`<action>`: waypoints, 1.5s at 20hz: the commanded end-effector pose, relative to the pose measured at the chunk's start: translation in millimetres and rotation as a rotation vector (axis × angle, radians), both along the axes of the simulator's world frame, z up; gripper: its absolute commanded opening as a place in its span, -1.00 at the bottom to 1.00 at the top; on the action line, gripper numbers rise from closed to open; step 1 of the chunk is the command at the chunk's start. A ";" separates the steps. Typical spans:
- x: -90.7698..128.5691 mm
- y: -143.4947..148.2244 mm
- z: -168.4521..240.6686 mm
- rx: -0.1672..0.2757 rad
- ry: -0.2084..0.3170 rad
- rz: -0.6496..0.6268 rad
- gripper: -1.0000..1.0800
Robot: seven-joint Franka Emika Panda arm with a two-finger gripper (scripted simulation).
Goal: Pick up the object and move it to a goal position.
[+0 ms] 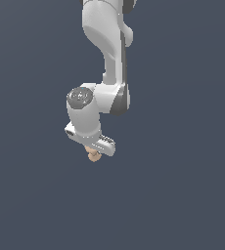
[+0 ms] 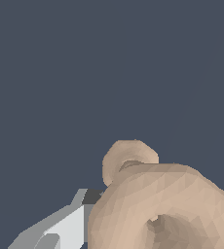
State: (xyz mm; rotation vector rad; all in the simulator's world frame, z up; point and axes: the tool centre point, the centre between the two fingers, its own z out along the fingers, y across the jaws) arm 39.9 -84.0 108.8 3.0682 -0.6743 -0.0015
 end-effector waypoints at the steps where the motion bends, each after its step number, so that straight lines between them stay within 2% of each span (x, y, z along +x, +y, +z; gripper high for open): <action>1: 5.3 -6.7 16.8 0.000 -0.001 -0.001 -1.00; 17: 48.8 -55.5 145.4 0.000 -0.001 -0.001 -1.00; 30: 72.0 -77.7 204.3 -0.001 -0.001 0.000 -1.00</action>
